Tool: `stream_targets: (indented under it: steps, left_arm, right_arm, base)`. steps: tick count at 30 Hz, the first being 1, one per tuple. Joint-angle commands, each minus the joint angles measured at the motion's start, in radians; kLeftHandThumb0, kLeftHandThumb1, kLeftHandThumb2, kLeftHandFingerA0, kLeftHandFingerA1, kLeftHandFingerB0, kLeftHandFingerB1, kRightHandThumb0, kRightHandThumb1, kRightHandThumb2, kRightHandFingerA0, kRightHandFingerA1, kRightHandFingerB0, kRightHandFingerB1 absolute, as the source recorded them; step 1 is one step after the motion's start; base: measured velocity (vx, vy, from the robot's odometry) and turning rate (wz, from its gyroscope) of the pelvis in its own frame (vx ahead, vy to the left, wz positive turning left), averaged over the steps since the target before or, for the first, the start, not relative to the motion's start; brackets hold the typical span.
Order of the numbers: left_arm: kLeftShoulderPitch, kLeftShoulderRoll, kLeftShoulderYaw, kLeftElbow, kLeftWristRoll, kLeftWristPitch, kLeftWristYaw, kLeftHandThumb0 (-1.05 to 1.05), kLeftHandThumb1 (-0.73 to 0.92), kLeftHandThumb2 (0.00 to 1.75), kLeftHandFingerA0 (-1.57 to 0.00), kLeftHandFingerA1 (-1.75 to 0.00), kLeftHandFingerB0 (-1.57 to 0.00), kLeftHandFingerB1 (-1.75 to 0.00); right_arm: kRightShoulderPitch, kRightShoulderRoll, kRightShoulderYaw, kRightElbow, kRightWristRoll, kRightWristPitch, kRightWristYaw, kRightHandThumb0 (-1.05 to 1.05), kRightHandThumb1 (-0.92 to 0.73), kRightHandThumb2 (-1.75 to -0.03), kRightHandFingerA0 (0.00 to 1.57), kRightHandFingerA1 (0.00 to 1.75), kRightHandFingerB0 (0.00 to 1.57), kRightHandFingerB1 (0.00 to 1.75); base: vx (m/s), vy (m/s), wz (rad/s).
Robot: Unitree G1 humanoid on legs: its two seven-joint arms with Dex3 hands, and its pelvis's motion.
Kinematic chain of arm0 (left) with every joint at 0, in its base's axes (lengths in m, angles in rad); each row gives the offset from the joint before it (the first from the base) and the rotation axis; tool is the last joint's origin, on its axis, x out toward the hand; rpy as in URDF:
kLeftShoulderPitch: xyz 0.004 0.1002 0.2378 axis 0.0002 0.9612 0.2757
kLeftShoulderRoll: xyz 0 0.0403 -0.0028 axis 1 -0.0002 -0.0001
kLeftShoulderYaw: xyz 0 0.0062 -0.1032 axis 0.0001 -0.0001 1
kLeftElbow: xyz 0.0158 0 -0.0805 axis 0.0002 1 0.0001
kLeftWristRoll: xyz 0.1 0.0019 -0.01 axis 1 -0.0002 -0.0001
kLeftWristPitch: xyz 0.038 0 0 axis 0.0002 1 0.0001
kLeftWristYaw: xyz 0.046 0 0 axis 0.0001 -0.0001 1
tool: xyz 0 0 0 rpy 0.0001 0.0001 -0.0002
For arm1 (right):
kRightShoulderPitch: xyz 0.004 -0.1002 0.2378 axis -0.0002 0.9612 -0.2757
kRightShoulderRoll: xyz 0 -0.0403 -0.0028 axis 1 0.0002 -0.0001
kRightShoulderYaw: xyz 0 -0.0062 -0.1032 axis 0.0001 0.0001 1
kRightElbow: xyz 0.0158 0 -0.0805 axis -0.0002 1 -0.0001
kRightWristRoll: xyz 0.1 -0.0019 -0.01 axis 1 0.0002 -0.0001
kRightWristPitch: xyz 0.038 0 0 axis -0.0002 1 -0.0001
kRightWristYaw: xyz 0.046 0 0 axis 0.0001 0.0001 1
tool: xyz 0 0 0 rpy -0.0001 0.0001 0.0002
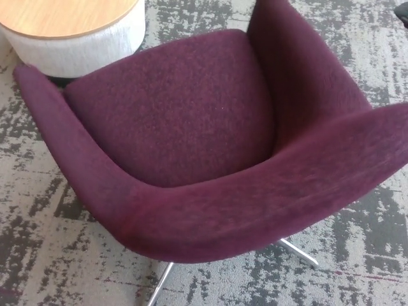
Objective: The robot walks towards a chair and uses its right hand to push it from the side in an anticlockwise direction to rotate it
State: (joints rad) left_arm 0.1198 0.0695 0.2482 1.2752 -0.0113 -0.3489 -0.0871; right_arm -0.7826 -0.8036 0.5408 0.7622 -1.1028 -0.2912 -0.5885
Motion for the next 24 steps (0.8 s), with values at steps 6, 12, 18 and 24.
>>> stream_targets:
  steps: [6,12,18,24]
  left_arm:
    - [-0.031,0.011,0.004,-0.006,-0.017,-0.009,-0.002,-1.05,0.31,1.18,-0.32,-1.72,-0.22,-1.6]
    - [-0.046,-0.007,0.002,-0.011,-0.015,-0.02,0.01,-1.05,0.35,1.15,-0.62,-1.75,-0.27,-1.49]
    - [-0.019,-0.031,-0.012,-0.01,0.01,-0.107,0.065,-0.97,0.42,0.99,-1.5,-1.65,-0.41,-0.81]
    - [-0.044,-0.048,0.009,-0.014,-0.02,-0.063,0.054,-1.05,0.34,1.13,-1.52,-1.59,-0.39,-1.09]
  right_arm:
    - [1.23,0.12,-1.166,-1.215,0.312,0.082,0.502,-0.85,-0.67,-1.04,0.04,0.46,0.11,0.26]
    - [1.685,0.368,-1.231,-1.145,0.422,0.036,0.318,-0.83,-0.86,-0.67,0.08,0.34,0.11,0.22]
    - [1.778,0.455,-1.062,-1.018,0.383,0.114,0.206,-0.83,-0.74,-1.13,0.0,0.38,0.0,0.17]
    - [1.721,0.573,-0.877,-0.728,0.428,0.091,0.086,-0.78,-0.7,-1.05,0.02,0.38,0.04,0.2]
  base:
    - [0.0,0.0,0.0]
    - [0.0,0.0,0.0]
    - [0.0,0.0,0.0]
    - [0.0,0.0,0.0]
